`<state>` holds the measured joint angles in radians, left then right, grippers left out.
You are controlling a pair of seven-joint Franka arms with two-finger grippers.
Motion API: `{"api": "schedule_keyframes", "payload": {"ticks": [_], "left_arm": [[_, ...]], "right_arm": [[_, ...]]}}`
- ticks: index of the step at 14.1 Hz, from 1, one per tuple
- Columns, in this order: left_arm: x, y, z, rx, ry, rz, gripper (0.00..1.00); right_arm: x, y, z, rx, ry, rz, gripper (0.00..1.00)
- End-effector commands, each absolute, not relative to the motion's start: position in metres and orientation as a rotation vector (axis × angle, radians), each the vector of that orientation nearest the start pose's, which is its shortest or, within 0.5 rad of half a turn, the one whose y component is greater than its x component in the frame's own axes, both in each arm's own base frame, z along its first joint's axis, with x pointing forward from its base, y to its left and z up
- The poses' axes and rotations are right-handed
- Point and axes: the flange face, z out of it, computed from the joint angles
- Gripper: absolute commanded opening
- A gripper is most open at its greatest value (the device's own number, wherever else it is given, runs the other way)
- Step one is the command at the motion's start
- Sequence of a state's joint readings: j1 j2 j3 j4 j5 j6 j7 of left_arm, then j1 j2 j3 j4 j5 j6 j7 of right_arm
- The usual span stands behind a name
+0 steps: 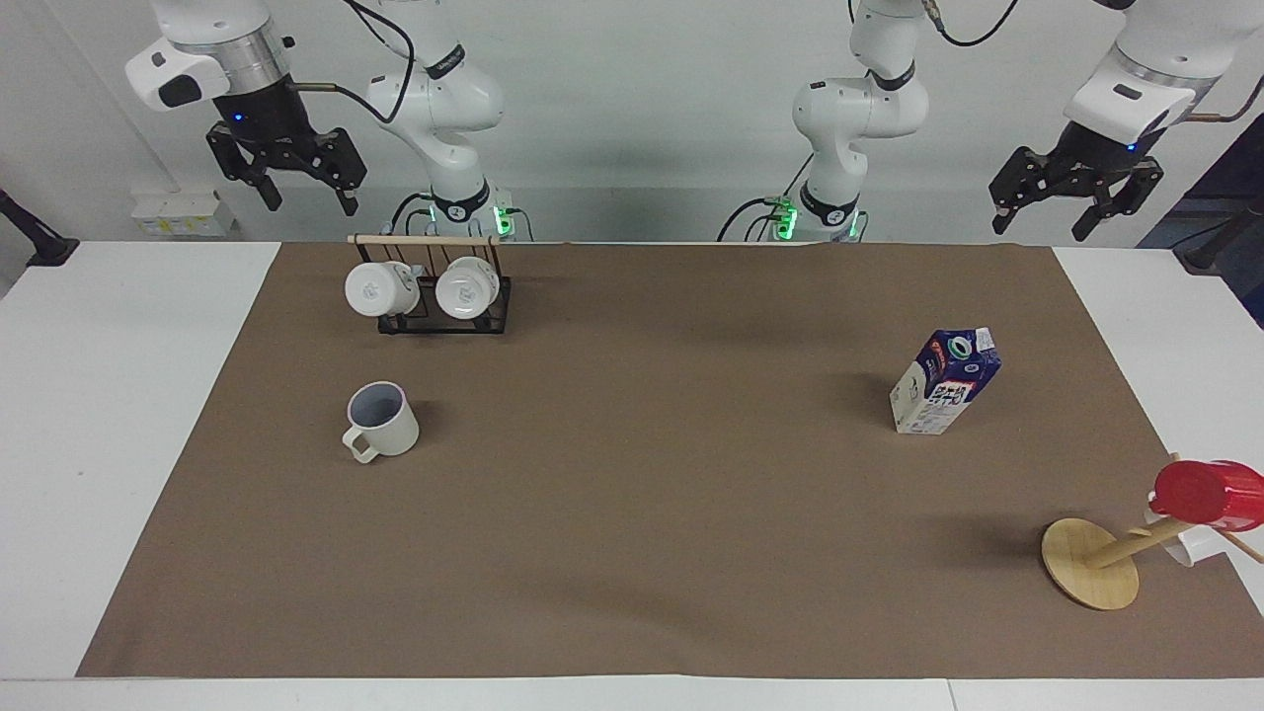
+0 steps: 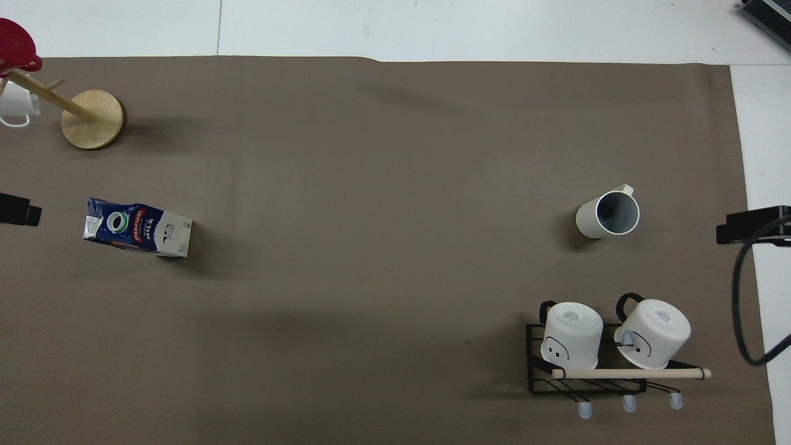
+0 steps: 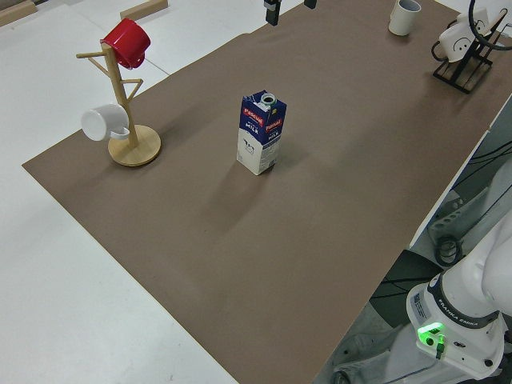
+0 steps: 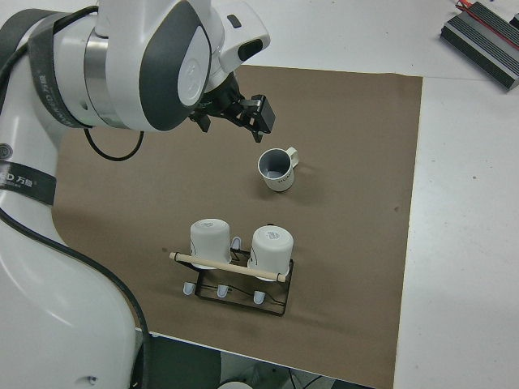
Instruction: Place cup and milk on table
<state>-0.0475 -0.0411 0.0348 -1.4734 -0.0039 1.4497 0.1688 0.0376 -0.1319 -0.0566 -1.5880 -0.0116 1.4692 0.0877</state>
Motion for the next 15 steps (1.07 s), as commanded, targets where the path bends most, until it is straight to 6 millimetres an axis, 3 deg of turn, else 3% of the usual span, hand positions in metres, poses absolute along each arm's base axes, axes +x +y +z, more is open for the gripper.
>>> {"api": "schedule_keyframes", "payload": {"ticks": [1, 15], "left_arm": [[0.5204, -0.0059, 0.6819, -3.146, 0.274, -0.017, 1.0], [0.5194, -0.0058, 0.6816, -3.147, 0.27, -0.009, 1.0]], "right_arm": [[0.4922, -0.012, 0.6764, -3.121, 0.136, -0.009, 1.0], [0.4922, -0.0137, 0.6718, -3.123, 0.139, 0.003, 1.0]]}}
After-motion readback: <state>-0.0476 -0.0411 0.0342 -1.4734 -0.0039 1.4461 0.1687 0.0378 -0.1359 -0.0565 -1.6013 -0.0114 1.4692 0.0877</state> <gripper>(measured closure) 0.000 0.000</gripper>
